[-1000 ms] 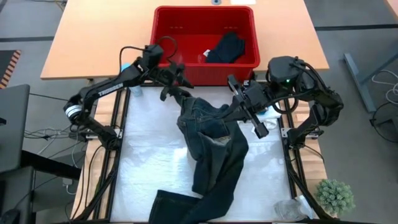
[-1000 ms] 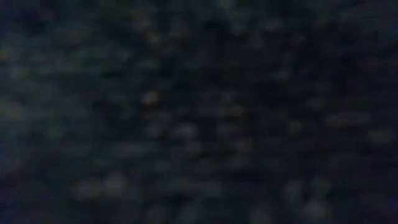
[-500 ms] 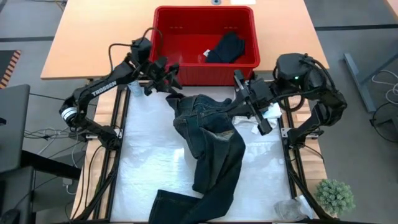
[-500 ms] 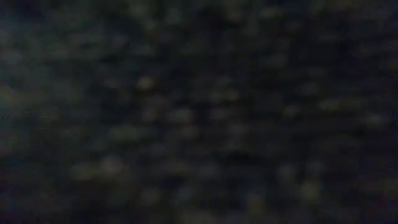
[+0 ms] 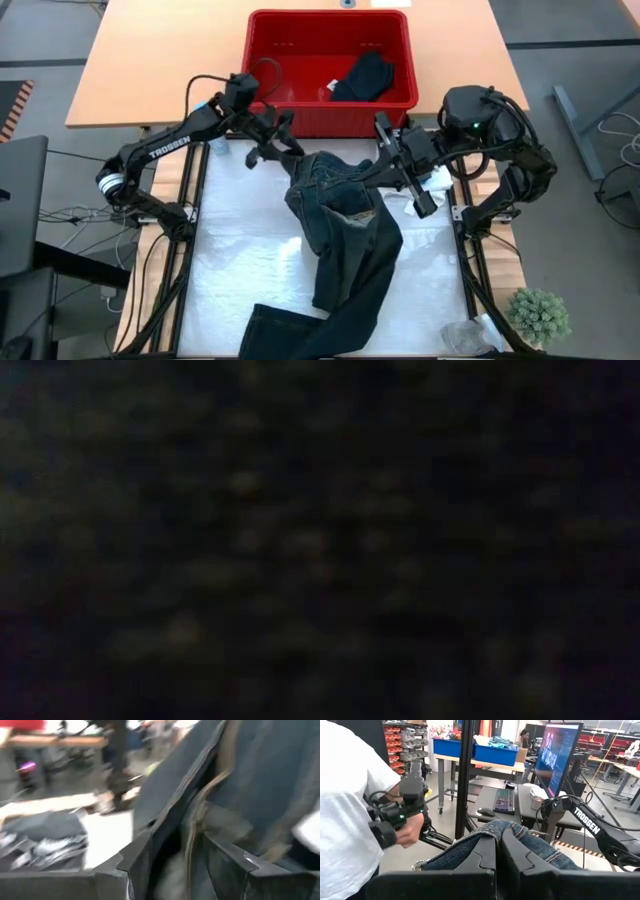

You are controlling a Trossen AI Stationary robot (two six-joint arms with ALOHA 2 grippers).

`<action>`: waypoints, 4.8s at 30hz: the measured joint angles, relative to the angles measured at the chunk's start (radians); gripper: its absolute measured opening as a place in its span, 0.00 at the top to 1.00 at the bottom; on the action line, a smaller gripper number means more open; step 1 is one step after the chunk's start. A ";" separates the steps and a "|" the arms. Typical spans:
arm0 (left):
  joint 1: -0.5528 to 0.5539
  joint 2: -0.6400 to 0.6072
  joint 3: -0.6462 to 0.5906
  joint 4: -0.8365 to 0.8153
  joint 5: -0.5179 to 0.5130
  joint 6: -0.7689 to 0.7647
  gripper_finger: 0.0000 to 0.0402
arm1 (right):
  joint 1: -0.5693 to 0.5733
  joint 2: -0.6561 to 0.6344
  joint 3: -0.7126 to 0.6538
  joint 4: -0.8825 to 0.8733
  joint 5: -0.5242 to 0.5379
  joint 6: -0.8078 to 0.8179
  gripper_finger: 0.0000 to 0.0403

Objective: Fold laundry
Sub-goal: Fold the blue pants

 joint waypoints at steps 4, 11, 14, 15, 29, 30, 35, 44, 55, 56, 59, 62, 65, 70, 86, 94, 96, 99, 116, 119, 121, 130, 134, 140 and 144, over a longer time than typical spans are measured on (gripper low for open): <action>-0.001 0.007 0.000 -0.067 -0.008 0.043 0.58 | 0.011 0.000 0.000 -0.003 0.000 0.000 0.93; -0.015 0.007 0.000 -0.193 0.012 0.153 0.59 | 0.011 0.000 0.000 0.005 -0.001 0.000 0.93; -0.056 0.007 0.000 -0.230 -0.052 0.195 0.63 | 0.011 0.000 0.000 0.006 0.001 -0.001 0.93; -0.070 0.007 0.000 -0.235 -0.081 0.183 0.66 | 0.010 0.000 0.000 0.006 0.011 -0.003 0.93; -0.118 -0.070 0.017 -0.285 -0.560 0.124 1.00 | -0.072 -0.015 0.000 -0.056 0.266 -0.036 0.93; -0.119 -0.078 0.040 -0.301 -0.619 0.145 1.00 | -0.078 -0.016 0.000 -0.053 0.275 -0.038 0.93; -0.111 -0.087 0.270 -0.451 -0.935 0.314 1.00 | -0.105 -0.032 0.000 -0.049 0.308 -0.103 0.93; -0.081 -0.076 0.760 -0.481 -1.376 0.549 1.00 | -0.213 -0.039 0.001 0.051 0.742 -0.135 0.92; -0.149 -0.090 1.042 -0.370 -1.519 0.676 1.00 | -0.280 -0.036 -0.001 0.619 0.801 -0.455 0.93; -0.169 -0.100 1.037 -0.356 -1.534 0.698 1.00 | -0.269 -0.039 0.003 0.627 0.759 -0.493 0.93; -0.243 -0.109 1.056 -0.383 -1.554 0.679 1.00 | -0.229 -0.051 0.026 0.540 0.539 -0.521 0.92; -0.335 -0.132 1.054 -0.472 -1.556 0.610 1.00 | -0.168 -0.053 0.063 0.387 0.386 -0.428 0.93; -0.429 -0.136 1.054 -0.682 -1.528 0.461 1.00 | -0.112 -0.054 0.068 0.141 0.356 -0.259 0.93; -0.502 -0.089 1.053 -1.197 -1.399 0.204 1.00 | -0.035 0.002 0.018 -0.242 0.334 0.062 0.93; -0.624 -0.011 0.836 -1.299 -1.862 -0.037 0.99 | 0.014 0.223 -0.247 -0.593 0.396 0.093 0.93; -0.628 -0.010 0.919 -0.989 -1.657 -0.009 0.95 | -0.005 0.077 -0.228 -0.720 0.749 0.158 0.93; -0.629 -0.011 0.920 -0.954 -1.563 0.019 0.94 | -0.004 0.032 -0.220 -0.729 0.793 0.163 0.93; -0.629 0.001 0.919 -0.950 -1.495 0.015 0.91 | -0.005 -0.029 -0.216 -0.782 0.906 0.237 0.93; -0.613 0.263 0.918 -1.176 -1.405 0.057 0.52 | -0.018 -0.200 -0.216 -0.735 0.960 0.509 0.93; -0.612 0.216 0.917 -1.262 -1.532 0.079 0.53 | 0.016 -0.126 -0.214 -0.674 0.929 0.538 0.93; -0.609 0.150 0.918 -1.304 -1.606 0.082 0.53 | 0.043 -0.055 -0.214 -0.627 0.920 0.540 0.93; -0.597 -0.078 0.919 -1.307 -1.661 -0.012 0.53 | 0.111 0.425 -0.216 -0.083 0.626 0.393 0.93; -0.597 -0.139 0.920 -1.305 -1.618 -0.141 0.52 | 0.114 0.633 -0.217 0.235 0.471 0.304 0.88; -0.597 -0.153 0.903 -1.312 -1.442 -0.323 0.52 | 0.105 0.754 -0.039 0.274 0.272 0.242 0.67; -0.611 -0.159 0.808 -1.313 -1.346 -0.337 0.52 | 0.092 0.701 0.047 0.134 0.178 0.183 0.53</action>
